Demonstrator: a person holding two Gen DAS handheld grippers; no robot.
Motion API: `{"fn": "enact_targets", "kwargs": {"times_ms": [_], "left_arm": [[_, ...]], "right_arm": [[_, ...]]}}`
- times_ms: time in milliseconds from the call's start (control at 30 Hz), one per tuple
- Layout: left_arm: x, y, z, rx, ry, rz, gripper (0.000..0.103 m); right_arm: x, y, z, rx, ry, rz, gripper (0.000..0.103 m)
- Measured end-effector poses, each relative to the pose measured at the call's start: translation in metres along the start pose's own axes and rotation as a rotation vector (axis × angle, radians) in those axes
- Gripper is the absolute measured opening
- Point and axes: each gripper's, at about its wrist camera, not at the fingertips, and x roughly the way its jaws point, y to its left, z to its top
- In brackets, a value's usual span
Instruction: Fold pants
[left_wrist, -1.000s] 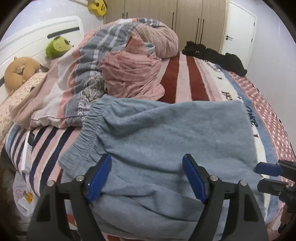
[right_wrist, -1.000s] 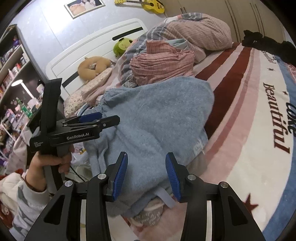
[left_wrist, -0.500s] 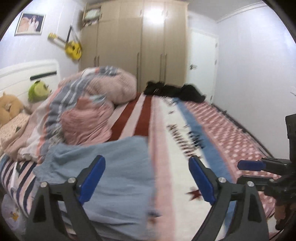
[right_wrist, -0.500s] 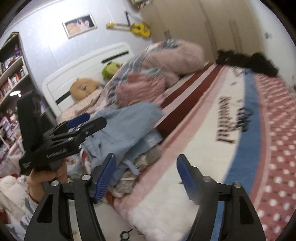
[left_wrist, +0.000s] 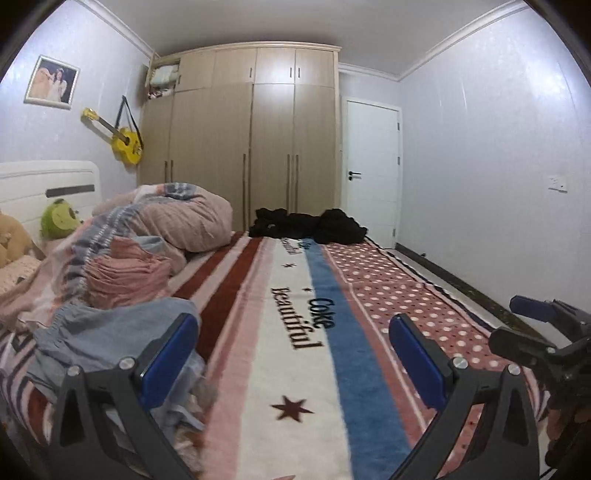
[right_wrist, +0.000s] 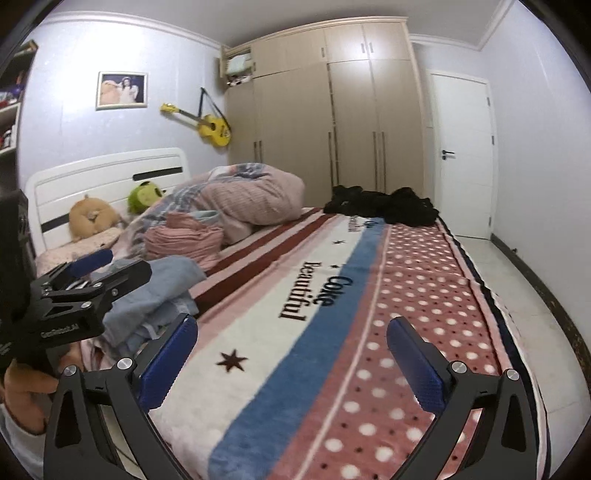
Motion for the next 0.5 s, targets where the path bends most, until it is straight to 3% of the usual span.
{"fn": "enact_targets", "kwargs": {"times_ms": [500], "left_arm": [[-0.001,-0.023,-0.002,0.017,0.019,-0.019,0.102]], "right_arm": [[-0.025,-0.018,-0.014,0.025,-0.042,-0.020,0.102]]}}
